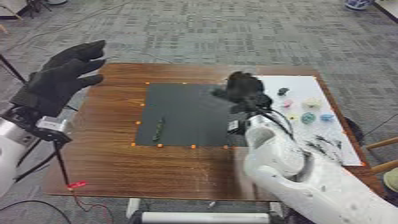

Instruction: Arrange flowers

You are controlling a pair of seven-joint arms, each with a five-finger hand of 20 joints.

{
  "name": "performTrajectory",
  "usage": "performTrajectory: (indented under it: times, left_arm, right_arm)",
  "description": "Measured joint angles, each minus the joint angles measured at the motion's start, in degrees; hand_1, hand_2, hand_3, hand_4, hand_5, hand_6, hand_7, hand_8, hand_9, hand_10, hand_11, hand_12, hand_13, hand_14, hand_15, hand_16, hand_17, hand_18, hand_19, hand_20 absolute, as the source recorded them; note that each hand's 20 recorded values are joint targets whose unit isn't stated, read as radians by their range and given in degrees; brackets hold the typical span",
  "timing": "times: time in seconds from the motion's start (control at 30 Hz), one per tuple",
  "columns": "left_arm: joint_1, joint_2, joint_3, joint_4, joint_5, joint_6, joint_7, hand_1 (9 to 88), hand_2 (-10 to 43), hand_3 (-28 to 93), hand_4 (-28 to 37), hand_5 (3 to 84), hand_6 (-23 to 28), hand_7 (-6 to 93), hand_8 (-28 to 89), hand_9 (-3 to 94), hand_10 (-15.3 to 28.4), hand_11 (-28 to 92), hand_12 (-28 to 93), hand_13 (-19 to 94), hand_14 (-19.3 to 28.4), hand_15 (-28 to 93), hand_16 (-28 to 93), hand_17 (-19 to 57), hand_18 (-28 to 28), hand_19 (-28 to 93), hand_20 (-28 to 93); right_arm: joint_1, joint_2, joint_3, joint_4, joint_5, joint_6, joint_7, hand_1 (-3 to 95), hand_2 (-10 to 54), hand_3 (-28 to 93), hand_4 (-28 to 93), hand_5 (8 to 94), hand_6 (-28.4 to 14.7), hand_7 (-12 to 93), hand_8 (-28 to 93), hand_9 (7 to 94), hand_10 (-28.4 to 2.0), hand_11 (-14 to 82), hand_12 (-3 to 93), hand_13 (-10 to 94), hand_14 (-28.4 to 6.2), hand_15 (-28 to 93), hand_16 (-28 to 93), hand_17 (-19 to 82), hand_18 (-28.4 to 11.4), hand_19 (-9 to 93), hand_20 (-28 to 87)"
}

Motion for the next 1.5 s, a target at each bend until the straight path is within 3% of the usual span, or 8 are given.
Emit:
performTrajectory:
  times: [0.13,0.2,0.27,0.33,0.43,0.53,0.97,1.5]
  left_arm:
    - [2.44,-1.38,-0.18,0.06,-6.71,0.50,1.87,27.4,-9.5,60,-28.3,18.1,1.5,20.2,-9,10.9,7.8,20,20,3,10.6,37,-6,-12.0,19.7,33,10]
    - [3.35,-2.01,-0.19,-0.01,-8.24,1.21,2.03,27.5,-9.5,60,-28.3,18.2,1.5,20.3,-9,10.9,7.7,20,20,3,11.0,37,-6,-12.0,19.8,33,10]
    - [3.83,-2.86,-0.18,-0.10,-6.48,1.74,2.04,27.4,-9.5,60,-28.3,18.4,1.5,20.4,-9,11.1,7.8,20,20,3,11.1,38,-6,-12.1,19.9,33,10]
    - [3.89,-4.06,0.00,-0.14,-2.10,2.45,2.35,27.4,-9.5,60,-28.3,18.4,1.5,20.4,-9,11.1,7.8,20,20,3,10.8,37,-6,-12.1,19.9,34,10]
    - [3.61,-5.79,1.19,-0.09,2.15,3.68,2.99,27.4,-9.5,60,-28.3,18.4,1.5,20.5,-9,11.0,7.8,20,20,3,10.7,37,-6,-12.1,19.7,33,10]
    - [3.32,-6.53,2.38,-0.01,1.68,3.90,3.04,27.4,-9.5,60,-28.3,18.4,1.5,20.6,-9,11.0,7.8,20,20,3,10.6,38,-6,-11.9,19.6,33,10]
    - [5.34,-6.57,1.61,-0.48,0.21,4.27,3.01,26.9,-9.5,61,-28.3,18.7,1.4,20.7,-9,11.3,7.8,21,19,3,10.4,38,-6,-11.9,19.6,33,11]
    - [6.07,-6.57,1.50,-0.60,0.18,4.32,2.94,26.6,-9.5,61,-28.3,18.7,1.4,20.9,-9,11.2,7.8,21,19,3,10.4,38,-6,-11.9,19.6,33,11]
  right_arm:
    - [-10.67,6.65,12.40,-5.16,-4.76,4.87,0.74,21.8,-9.5,76,-28,56.3,-4.6,61,-17,59.7,-14.2,67.9,57.6,59,-14.2,82,45,25,-19.9,73,40]
    - [-15.80,8.77,17.94,-5.29,-4.80,5.56,1.59,29.0,-9.5,65,-28,56.1,-4.6,61,-17,59.4,-14.2,68.1,57.1,58,-14.2,82,45,25,-19.9,73,41]
    - [-20.99,10.04,23.21,-5.01,-4.61,5.75,2.83,39.3,-9.5,48,-28,56.1,-4.6,61,-17,59.3,-14.1,68.2,57.2,58,-14.2,82,46,25,-19.7,73,41]
    - [-26.43,10.67,28.55,-4.76,-4.20,5.43,3.83,44.8,-9.5,39,-28,56.0,-4.5,62,-17,59.3,-14.0,68.2,57.5,58,-14.1,82,46,25,-19.6,72,41]
    - [-34.04,11.42,35.21,-4.72,-3.74,3.13,4.65,37.5,-9.5,54,-28,55.5,-4.4,61,-18,58.5,-14.0,68.3,57.6,58,-14.2,82,46,25,-19.5,71,42]
    - [-40.51,12.49,39.83,-4.81,-3.41,-0.64,5.18,19.7,-9.5,81,-28,55.3,-4.3,61,-18,58.2,-14.0,68.2,57.7,58,-14.2,82,46,24,-19.5,71,42]
    - [-60.76,13.62,53.00,-7.85,-0.98,-5.62,5.12,20.2,-9.5,79,-28,55.5,-4.3,61,-18,58.0,-14.1,68.3,57.2,58,-14.3,82,46,24,-19.7,71,42]
    - [-60.03,12.74,49.53,-2.77,-1.01,-7.48,5.81,20.9,-9.5,82,-28,55.9,-4.1,61,-18,58.4,-14.1,68.4,56.9,58,-14.1,82,46,24,-19.6,71,42]
